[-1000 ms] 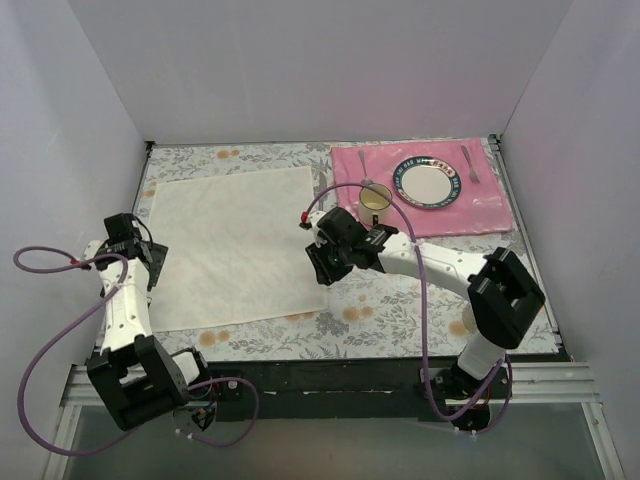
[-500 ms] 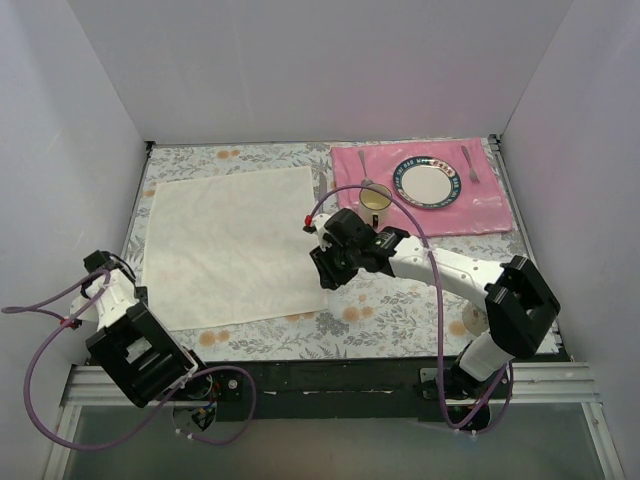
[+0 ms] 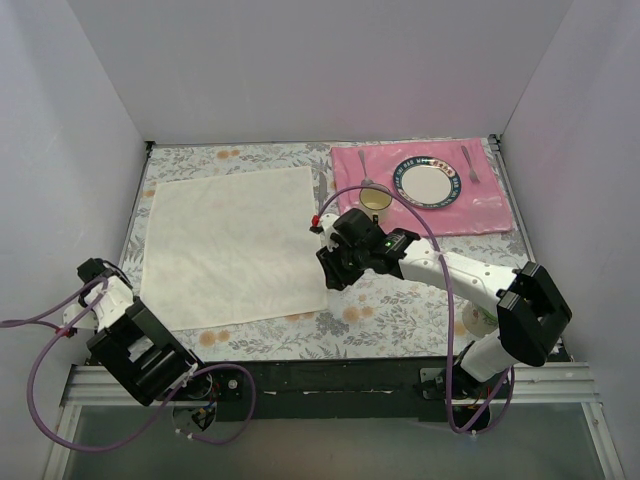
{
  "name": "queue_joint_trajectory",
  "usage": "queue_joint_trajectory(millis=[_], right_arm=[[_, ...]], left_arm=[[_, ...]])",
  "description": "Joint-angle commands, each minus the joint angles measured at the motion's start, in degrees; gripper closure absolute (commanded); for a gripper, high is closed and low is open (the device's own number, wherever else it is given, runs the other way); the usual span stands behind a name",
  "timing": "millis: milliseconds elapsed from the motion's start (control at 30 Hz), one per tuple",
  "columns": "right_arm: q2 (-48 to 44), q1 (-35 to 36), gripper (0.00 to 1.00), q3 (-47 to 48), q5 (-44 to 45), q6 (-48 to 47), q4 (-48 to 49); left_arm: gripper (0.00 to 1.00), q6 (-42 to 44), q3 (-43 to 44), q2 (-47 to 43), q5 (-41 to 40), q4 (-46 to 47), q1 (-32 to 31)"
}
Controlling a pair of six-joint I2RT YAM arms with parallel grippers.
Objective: Fold the napkin, place the utensils inside, and roll it up
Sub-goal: Fold the napkin
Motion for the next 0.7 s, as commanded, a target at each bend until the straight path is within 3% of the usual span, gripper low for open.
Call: queue_joint_trajectory(millis=[0,500,600,667], right_arm=[[-1.9,-0.2,0.56,-0.7,-1.3,-1.0,1.0],[-1.7,-0.6,0.56,-0.9,-2.0,-1.0,1.5],[-1.7,-0.6,0.56,-0.9,-1.9,-1.0,1.2],[-1.9,-0.6,0.56,-1.0,-1.5,-1.0,1.0]], left_arm=[[0.57,0.1,-0.9,-1.9,-1.5,2.6,0.2],[0.52,-3.0,-4.7,1.5,-1.5,5.7,0.3],[0.55,-3.4,-4.9,2.8,-1.5,6.5,0.3],[0.69,-3.4,-5.0,3.0,-2.3,6.9,0.4]])
